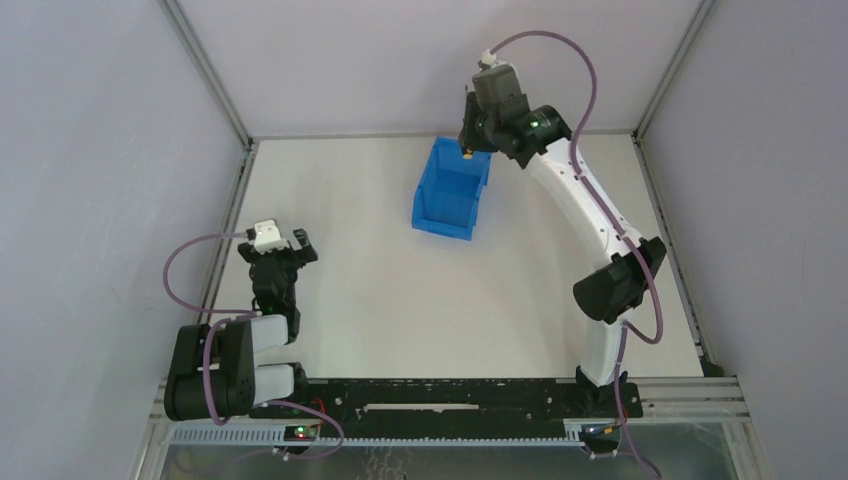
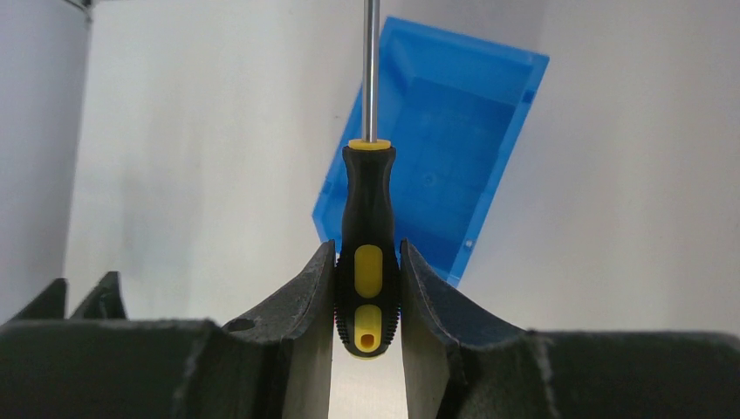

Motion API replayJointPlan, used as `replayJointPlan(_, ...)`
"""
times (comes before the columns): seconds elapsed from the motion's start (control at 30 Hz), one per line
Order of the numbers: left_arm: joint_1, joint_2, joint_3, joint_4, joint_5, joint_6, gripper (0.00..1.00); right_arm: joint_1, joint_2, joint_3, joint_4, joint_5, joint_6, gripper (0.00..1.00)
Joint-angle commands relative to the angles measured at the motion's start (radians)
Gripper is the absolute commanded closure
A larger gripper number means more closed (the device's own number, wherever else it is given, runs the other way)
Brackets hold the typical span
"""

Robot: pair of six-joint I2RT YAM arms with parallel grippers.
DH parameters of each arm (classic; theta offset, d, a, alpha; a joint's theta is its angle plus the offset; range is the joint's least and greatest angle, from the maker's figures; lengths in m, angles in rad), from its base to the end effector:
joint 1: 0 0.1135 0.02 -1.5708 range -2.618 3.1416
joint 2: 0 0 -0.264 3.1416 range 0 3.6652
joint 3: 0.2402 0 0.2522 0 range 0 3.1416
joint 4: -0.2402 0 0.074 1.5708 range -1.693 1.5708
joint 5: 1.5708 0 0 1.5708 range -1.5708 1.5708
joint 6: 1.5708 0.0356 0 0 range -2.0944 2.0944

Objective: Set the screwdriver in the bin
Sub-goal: Place the screwdriver in the bin.

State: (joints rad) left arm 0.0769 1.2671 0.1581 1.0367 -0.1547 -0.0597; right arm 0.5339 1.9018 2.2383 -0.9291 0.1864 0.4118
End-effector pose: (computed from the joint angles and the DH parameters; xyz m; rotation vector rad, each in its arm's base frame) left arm 0.2117 0.0218 0.1650 -0.2298 1.6279 0.1402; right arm 0.3542 0.2018 0.4398 -0.0246 2.1719 0.3453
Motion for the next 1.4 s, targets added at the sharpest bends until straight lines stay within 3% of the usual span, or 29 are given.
replayJointPlan(0.0,-0.006,-0.008,0.029,0.029,-0.015,0.023,0.0,0.02,0.004,-0.125,0.127,0.05,0.038,0.82)
replayJointPlan(0.2,-0.006,-0.008,0.029,0.029,-0.015,0.023,0.0,0.035,-0.012,-0.351,0.299,0.08,0.069,0.83)
replayJointPlan(0.37,-0.007,-0.008,0.03,0.029,-0.014,0.023,0.0,0.043,0.017,-0.435,0.376,0.102,0.087,0.83)
replayJointPlan(1.03,-0.006,-0.008,0.029,0.029,-0.015,0.023,0.0,0.069,0.237,-0.432,0.467,0.175,0.124,0.81)
replayJointPlan(1.27,-0.006,-0.008,0.029,0.029,-0.015,0.024,0.0,0.077,0.3,-0.409,0.458,0.2,0.119,0.77)
replayJointPlan(1.37,-0.006,-0.008,0.029,0.029,-0.014,0.023,0.0,0.078,0.322,-0.402,0.454,0.202,0.118,0.69)
